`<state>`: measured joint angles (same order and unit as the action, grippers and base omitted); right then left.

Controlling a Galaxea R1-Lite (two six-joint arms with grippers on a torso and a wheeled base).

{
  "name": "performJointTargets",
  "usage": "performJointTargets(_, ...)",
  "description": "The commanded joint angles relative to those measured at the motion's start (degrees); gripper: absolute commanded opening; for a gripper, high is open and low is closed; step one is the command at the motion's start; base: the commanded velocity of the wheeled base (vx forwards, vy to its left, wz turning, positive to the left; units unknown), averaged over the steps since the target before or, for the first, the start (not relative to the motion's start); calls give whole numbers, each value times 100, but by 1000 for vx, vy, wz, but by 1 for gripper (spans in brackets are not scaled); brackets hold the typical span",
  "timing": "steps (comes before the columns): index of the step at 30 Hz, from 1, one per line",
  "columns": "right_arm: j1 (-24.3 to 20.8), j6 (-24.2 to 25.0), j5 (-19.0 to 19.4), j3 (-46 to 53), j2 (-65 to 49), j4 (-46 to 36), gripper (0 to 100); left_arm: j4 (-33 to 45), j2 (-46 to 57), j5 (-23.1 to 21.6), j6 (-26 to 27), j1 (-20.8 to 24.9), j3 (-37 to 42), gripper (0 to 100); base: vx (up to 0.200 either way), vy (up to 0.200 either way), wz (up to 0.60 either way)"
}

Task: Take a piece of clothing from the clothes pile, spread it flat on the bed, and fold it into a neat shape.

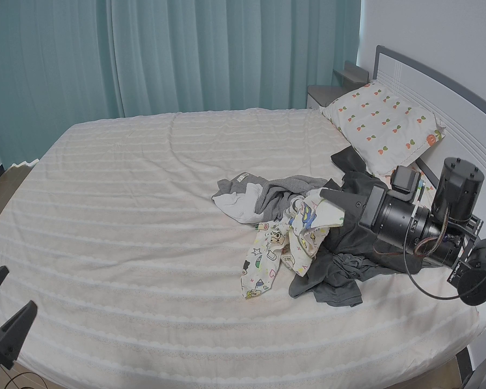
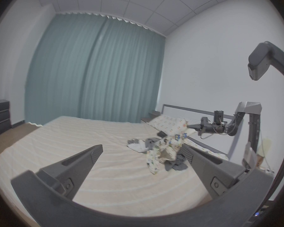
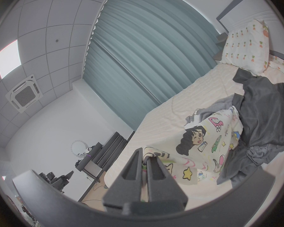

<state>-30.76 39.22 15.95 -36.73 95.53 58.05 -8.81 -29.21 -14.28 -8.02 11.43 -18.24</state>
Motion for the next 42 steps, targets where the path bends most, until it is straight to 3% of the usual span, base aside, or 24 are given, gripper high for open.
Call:
performJointTargets(1, -554, -63, 5, -1486, -1018, -1534, 0, -1395, -3451, -524, -94, 1731, -40, 100, 0, 0, 0)
performJointTargets(9, -906, -63, 5, -1934, -1256, -2061, 0, -2766, -5367, -524, -253, 2513, 119, 100, 0, 0, 0)
performJointTargets(12, -1082, -72, -4, -2277, -1212, -2272, 0, -3408, -6079, -524, -507, 2996, 171, 100, 0, 0, 0)
performJointTargets(17, -1292, -72, -12, -2479, -1238, -2448, 0, -4304, -7046, -480, -630, 3295, 171, 100, 0, 0, 0)
performJointTargets(27, -1363, -63, -4, -2383, -1352, -2448, 0, -5921, -8733, 109, -639, 3084, 66, 100, 0, 0, 0)
performJointTargets(31, -1354, -37, 5, -2295, -1344, -2439, 0, -6273, -9331, 179, -630, 2873, -215, 100, 0, 0, 0)
performJointTargets(35, -1336, -37, 5, -2005, -1458, -2439, 0, -6572, -9727, 531, -736, 2566, -567, 100, 0, 0, 0)
performJointTargets(42, -1125, 42, 31, -1776, -1546, -2430, 0, -6677, -10008, 443, -1008, 2328, -839, 100, 0, 0, 0)
